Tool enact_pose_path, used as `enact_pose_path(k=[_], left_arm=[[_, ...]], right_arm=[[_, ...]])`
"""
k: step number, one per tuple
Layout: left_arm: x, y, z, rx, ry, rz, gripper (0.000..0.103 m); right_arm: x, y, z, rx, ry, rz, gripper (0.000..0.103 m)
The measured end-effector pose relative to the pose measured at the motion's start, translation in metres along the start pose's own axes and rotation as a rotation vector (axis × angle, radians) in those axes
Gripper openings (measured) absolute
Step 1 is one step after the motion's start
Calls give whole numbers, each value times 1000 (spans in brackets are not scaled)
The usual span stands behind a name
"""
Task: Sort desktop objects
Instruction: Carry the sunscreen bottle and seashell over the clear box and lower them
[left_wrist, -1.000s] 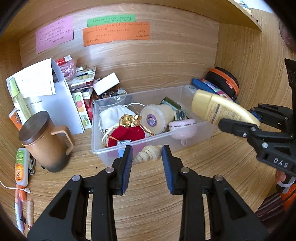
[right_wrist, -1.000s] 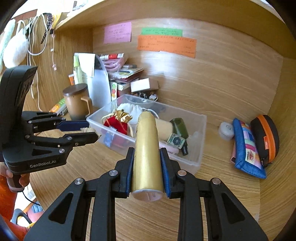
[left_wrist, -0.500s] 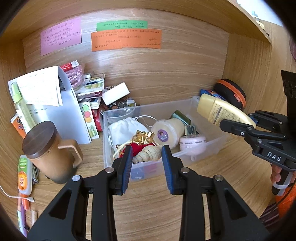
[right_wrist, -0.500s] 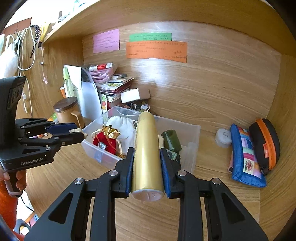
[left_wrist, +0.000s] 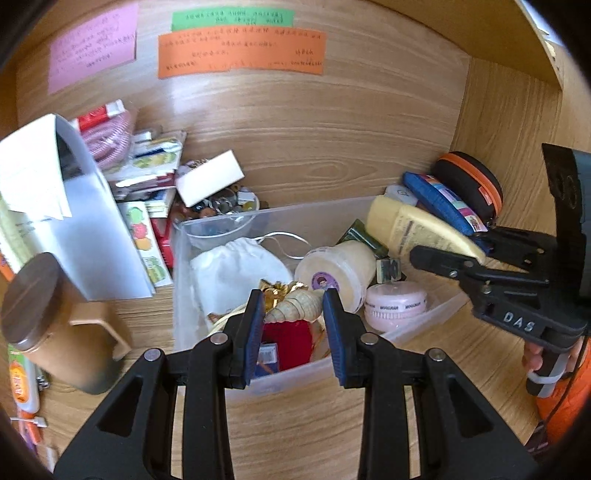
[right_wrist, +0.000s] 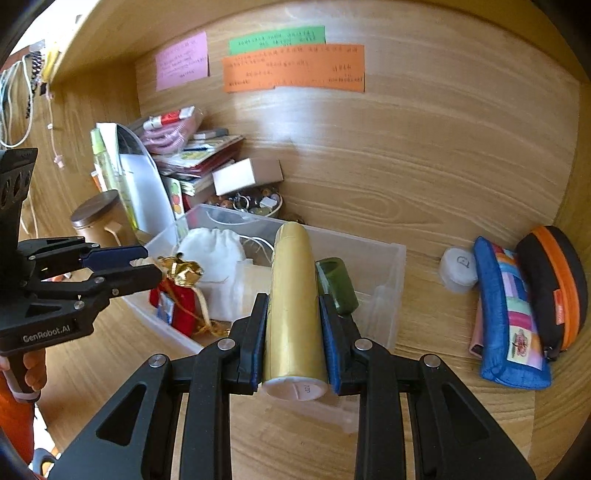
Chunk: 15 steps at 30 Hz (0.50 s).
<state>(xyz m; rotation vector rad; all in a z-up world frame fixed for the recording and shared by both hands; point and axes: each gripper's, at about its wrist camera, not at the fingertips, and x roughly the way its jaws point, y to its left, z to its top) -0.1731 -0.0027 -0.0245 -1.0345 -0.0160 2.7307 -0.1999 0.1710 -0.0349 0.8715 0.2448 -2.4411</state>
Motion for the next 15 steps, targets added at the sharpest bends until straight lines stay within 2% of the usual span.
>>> enact_pose_path(k=[5, 15], left_arm=[[16, -5, 4, 7, 22, -21, 32], [36, -9, 3, 24, 58, -11, 32]], right_arm=[[17, -3, 1, 2, 22, 6, 24], [30, -7, -2, 8, 39, 20, 24]])
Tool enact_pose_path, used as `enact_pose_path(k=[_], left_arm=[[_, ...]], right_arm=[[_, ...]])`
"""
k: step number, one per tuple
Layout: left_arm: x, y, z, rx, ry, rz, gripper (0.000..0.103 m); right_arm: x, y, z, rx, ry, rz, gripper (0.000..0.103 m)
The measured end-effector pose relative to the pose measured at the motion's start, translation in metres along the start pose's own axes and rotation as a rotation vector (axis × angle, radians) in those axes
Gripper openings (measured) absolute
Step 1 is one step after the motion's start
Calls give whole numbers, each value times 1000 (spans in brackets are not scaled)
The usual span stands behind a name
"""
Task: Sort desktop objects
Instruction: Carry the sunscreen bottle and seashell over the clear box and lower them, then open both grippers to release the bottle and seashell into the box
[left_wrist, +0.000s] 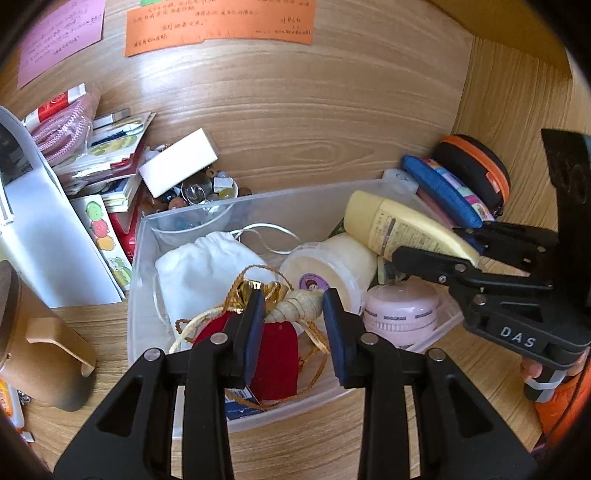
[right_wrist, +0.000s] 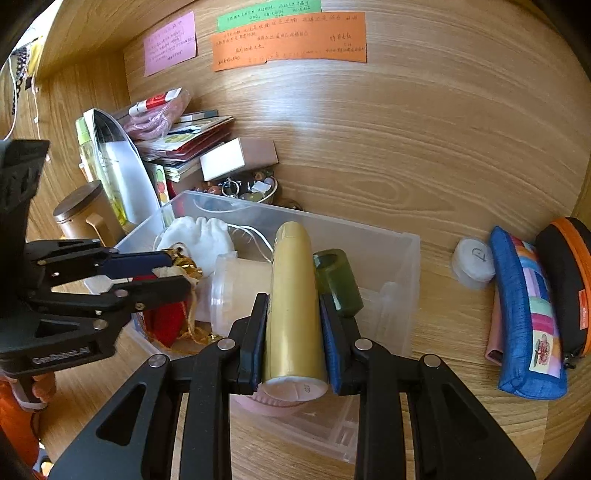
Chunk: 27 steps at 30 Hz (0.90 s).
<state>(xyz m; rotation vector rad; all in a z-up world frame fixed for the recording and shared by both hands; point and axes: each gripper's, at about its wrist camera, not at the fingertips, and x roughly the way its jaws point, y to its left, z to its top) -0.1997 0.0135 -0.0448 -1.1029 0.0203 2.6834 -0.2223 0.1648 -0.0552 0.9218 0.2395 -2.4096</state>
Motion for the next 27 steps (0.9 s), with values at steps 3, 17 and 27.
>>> enact_pose_path(k=[3, 17, 27], left_arm=[[4, 0, -1, 3, 10, 3, 32], [9, -2, -5, 18, 13, 48, 34], [5, 0, -6, 12, 2, 66, 52]], right_arm=[[1, 1, 0, -5, -3, -9, 24], [6, -1, -1, -4, -6, -28, 25], [4, -2, -3, 2, -9, -16, 44]])
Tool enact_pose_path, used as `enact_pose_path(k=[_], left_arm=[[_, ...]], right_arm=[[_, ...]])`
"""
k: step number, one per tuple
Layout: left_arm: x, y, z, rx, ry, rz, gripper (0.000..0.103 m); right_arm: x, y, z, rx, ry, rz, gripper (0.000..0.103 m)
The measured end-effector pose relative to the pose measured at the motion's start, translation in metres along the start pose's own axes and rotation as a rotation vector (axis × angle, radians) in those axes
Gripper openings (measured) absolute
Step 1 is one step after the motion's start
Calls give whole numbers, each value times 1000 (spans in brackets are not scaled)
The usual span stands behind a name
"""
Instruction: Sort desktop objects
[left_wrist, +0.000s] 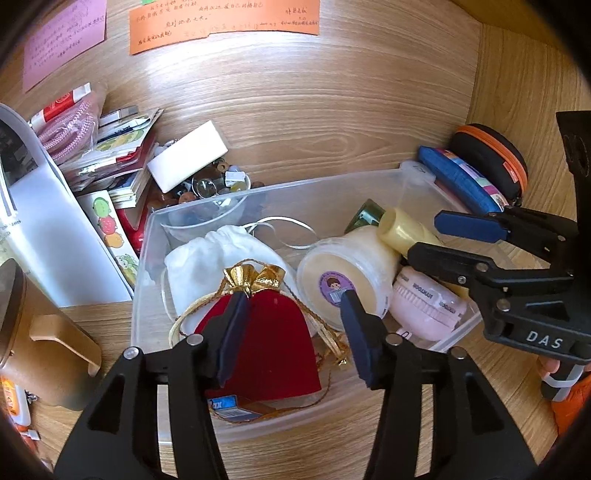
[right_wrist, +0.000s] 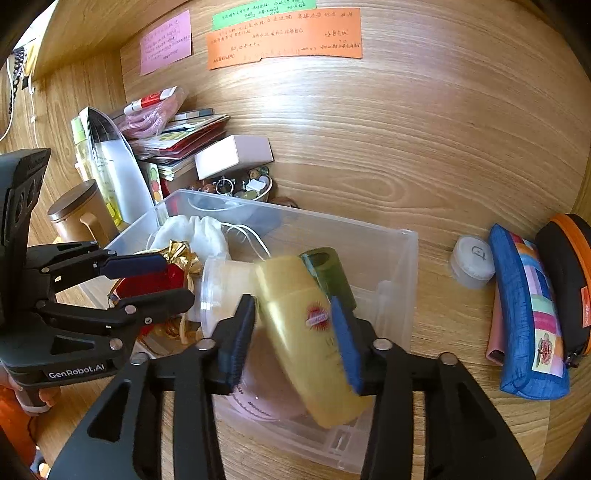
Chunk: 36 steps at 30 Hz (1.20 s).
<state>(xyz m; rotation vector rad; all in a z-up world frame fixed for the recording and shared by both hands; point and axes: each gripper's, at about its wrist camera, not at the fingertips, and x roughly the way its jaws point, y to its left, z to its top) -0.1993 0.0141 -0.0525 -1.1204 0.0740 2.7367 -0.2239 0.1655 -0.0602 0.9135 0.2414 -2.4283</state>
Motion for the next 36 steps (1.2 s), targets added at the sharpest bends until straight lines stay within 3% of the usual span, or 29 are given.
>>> enact_pose_path(k=[9, 15, 18, 20, 28, 36], left_arm=[[-9, -6, 2, 7, -20, -14, 62], [-21, -11, 2, 14, -42, 15, 75], [-29, -9, 2, -6, -53, 22, 82], [-35, -7, 2, -23, -57, 31, 91], [-69, -12, -7, -36, -112, 122, 94], [-108, -18, -21, -38, -174, 164, 99]], right_arm=[[-10, 0, 3, 4, -12, 1, 55], [-29, 2, 7, 0, -40, -15, 63], [-41, 2, 7, 10, -45, -15, 73], [-51, 2, 7, 20, -59, -27, 76], [-80, 11, 4, 48, -87, -52, 99], [-115, 21, -2, 102, -152, -71, 103]])
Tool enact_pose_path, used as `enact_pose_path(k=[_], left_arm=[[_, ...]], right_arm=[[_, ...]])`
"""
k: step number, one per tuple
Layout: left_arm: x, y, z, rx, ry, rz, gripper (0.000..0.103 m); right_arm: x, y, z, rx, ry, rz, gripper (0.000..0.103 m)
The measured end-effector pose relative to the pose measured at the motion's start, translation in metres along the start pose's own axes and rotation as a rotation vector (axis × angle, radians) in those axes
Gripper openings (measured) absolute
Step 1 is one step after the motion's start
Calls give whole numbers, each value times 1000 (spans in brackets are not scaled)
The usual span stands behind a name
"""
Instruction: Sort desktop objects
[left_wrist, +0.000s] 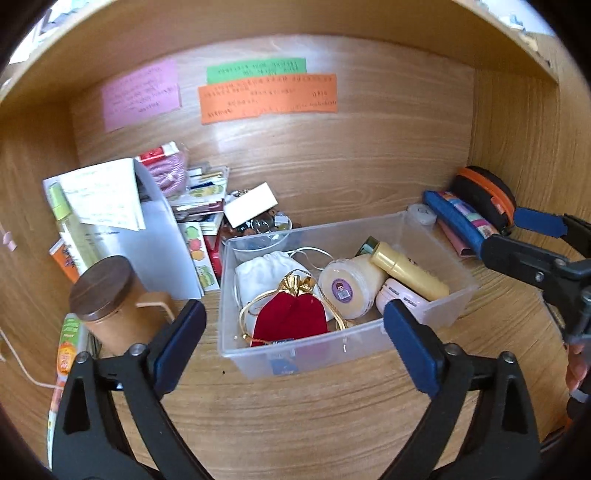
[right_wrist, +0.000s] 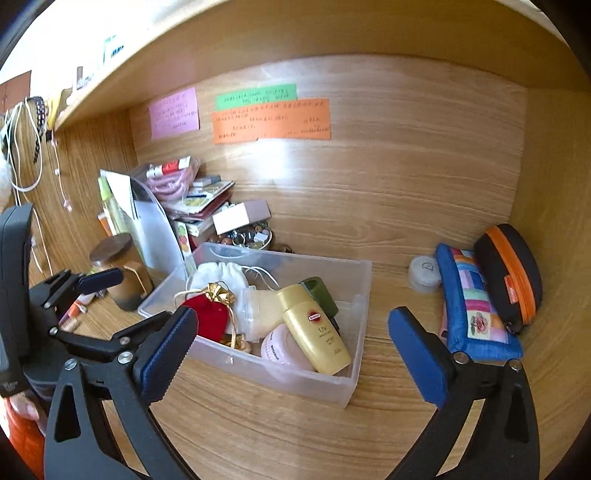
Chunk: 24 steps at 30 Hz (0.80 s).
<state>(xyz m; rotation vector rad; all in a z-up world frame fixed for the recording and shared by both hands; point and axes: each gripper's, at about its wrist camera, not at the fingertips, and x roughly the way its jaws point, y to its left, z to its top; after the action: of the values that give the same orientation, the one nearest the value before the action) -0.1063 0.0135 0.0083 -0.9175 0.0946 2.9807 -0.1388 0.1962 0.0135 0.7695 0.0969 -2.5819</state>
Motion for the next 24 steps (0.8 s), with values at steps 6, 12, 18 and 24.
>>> enact_pose_path(k=[6, 12, 18, 24], left_arm=[[-22, 6, -7, -31, -11, 5, 99], [-38, 12, -15, -73, -36, 3, 99], [-49, 13, -19, -108, -75, 29, 99], [-56, 12, -23, -112, -105, 31, 99]], right_arm=[[-23, 7, -7, 3, -40, -55, 103], [-40, 6, -21, 50, -56, -35, 103], [-47, 13, -38, 63, -60, -47, 103], [-52, 20, -49, 44, -60, -72, 103]])
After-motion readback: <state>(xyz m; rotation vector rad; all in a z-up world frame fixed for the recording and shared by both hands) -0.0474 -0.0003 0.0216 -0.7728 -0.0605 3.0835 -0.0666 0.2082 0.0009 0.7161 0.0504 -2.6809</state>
